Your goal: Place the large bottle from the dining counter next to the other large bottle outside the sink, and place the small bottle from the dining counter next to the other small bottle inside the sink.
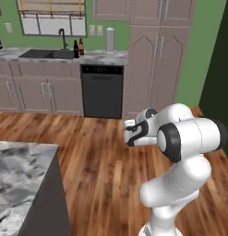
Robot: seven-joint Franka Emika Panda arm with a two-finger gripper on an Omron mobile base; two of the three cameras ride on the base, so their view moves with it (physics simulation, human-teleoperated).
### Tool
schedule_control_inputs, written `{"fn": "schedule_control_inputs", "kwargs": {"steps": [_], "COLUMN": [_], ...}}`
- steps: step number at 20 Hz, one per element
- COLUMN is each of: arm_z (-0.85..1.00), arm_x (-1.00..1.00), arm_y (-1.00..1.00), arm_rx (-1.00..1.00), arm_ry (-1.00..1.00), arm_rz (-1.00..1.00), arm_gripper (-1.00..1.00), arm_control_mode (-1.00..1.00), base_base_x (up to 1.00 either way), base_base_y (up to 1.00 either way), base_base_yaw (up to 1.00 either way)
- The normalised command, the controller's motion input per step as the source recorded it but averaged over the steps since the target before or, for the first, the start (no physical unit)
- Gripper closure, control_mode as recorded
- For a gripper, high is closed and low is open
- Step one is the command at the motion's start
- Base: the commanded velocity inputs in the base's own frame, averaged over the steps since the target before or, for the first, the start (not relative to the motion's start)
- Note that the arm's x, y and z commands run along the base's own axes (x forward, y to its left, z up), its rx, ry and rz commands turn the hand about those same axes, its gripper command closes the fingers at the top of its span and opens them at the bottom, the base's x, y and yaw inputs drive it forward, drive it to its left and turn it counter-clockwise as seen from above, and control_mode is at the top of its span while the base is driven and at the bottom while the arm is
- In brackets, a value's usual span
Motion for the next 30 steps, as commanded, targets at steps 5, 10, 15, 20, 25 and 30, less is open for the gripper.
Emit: {"fn": "schedule_control_inputs", "kwargs": {"steps": [5,10,15,20,25,30], "arm_z": [0.00,0.00,0.00,0.00,0.00,0.00], "arm_x": [0.00,0.00,0.00,0.00,0.00,0.00], "arm_y": [0.00,0.00,0.00,0.00,0.00,0.00], "arm_rx": [0.00,0.00,0.00,0.00,0.00,0.00], "arm_ry": [0.00,0.00,0.00,0.00,0.00,0.00], "arm_rz": [0.00,0.00,0.00,0.00,0.00,0.00], "arm_gripper": [1.00,1.00,1.00,1.00,1.00,1.00], "arm_control_mode": [1.00,1.00,1.00,1.00,1.00,1.00], "base_base_x": [0.91,0.91,0.78,0.71,0.64,0.62], "base_base_y": [0.00,0.00,0.20,0.38,0.44,0.45], "base_base_yaw": [-0.11,-0.10,-0.07,-0.04,-0.03,-0.03]}}
